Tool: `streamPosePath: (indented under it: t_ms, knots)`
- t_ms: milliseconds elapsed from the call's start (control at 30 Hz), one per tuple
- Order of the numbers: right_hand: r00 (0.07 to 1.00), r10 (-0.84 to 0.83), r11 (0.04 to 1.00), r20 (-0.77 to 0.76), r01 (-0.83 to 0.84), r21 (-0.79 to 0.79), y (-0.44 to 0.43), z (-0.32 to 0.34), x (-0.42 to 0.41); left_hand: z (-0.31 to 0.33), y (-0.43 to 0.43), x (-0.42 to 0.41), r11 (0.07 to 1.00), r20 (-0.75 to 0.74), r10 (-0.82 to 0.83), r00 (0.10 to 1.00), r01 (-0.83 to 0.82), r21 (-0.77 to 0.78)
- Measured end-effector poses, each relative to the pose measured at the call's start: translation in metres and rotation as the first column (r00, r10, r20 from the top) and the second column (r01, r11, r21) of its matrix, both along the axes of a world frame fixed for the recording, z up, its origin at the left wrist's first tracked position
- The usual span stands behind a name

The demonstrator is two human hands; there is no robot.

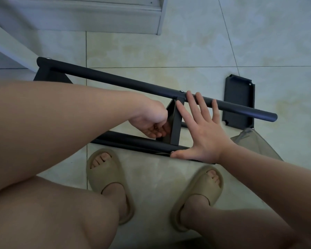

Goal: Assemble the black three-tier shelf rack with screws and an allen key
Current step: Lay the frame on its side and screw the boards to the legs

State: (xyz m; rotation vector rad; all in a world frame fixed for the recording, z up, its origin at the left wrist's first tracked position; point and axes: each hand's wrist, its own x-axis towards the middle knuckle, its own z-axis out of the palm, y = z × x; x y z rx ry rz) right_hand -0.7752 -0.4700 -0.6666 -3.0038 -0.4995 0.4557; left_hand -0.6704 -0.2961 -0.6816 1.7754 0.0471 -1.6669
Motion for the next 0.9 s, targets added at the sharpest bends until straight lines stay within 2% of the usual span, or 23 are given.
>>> streamPosePath:
  t_ms: [367, 567, 733, 900]
  knots:
    - [1.000, 0.003, 1.000, 0.027, -0.004, 0.007, 0.002, -0.003, -0.004, -0.004, 0.018, 0.010, 0.992, -0.142, 0.068, 0.988, -0.083, -0.098]
    - [1.000, 0.001, 1.000, 0.028, -0.001, 0.009, 0.003, -0.002, -0.006, 0.001, 0.016, 0.010, 0.985, -0.117, 0.074, 0.990, -0.091, -0.145]
    - [1.000, -0.001, 1.000, 0.025, 0.001, 0.011, 0.003, -0.002, -0.004, -0.005, 0.011, 0.007, 0.992, -0.052, 0.083, 0.995, -0.088, -0.092]
    - [1.000, -0.007, 1.000, 0.019, 0.007, 0.022, 0.003, -0.001, -0.005, -0.010, 0.006, 0.008, 0.999, -0.074, 0.040, 0.996, -0.041, -0.018]
